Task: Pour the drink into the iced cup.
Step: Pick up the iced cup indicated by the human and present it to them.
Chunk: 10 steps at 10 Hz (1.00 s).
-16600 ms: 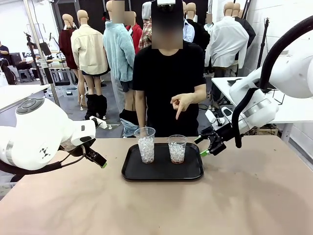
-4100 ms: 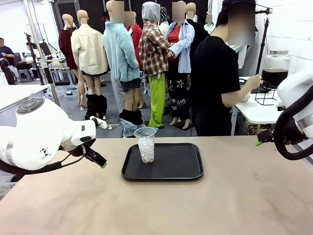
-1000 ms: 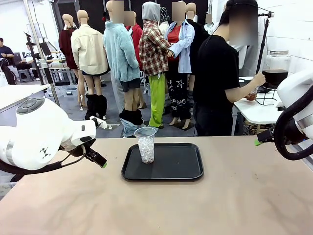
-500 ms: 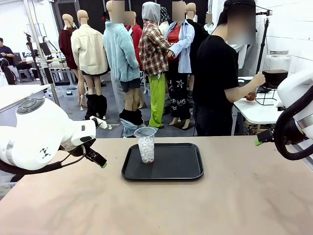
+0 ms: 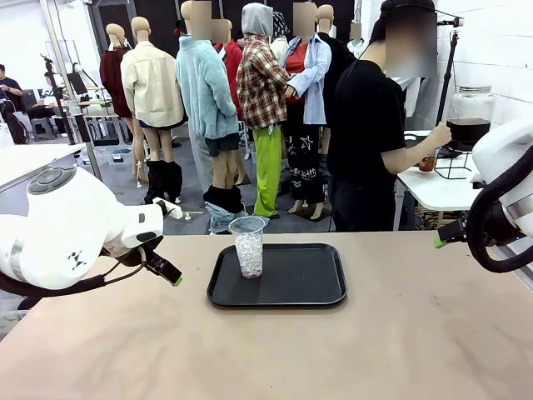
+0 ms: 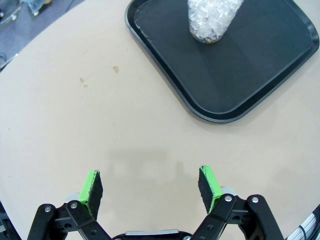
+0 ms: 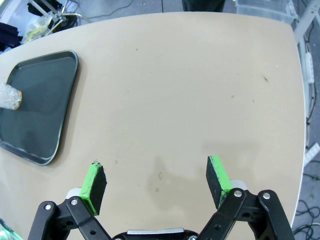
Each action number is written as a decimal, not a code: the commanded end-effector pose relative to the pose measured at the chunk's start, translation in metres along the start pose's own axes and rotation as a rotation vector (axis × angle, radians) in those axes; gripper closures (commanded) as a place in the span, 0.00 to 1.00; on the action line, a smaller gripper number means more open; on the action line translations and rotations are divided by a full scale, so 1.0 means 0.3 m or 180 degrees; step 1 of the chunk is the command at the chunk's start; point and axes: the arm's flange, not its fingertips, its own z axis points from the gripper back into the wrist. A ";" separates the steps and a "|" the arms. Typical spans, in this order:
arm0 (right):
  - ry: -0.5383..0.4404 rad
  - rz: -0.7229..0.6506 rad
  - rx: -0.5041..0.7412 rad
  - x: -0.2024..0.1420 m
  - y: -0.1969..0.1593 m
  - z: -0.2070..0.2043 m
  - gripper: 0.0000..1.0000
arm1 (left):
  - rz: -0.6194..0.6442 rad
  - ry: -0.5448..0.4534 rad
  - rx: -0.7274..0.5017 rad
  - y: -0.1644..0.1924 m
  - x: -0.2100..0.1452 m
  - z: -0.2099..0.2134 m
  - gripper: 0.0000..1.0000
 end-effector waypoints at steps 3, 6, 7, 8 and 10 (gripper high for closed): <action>-0.0033 0.0025 0.0013 -0.004 0.002 -0.002 0.00 | 0.0013 -0.0004 -0.0001 0.005 -0.002 0.002 0.00; -0.0033 0.0025 0.0013 -0.004 0.002 -0.002 0.00 | 0.0013 -0.0004 -0.0001 0.005 -0.002 0.002 0.00; -0.0033 0.0025 0.0013 -0.004 0.002 -0.002 0.00 | 0.0013 -0.0004 -0.0001 0.005 -0.002 0.002 0.00; -0.0033 0.0025 0.0013 -0.004 0.002 -0.002 0.00 | 0.0013 -0.0004 -0.0001 0.005 -0.002 0.002 0.00; -0.0033 0.0025 0.0013 -0.004 0.002 -0.002 0.00 | 0.0013 -0.0004 -0.0001 0.005 -0.002 0.002 0.00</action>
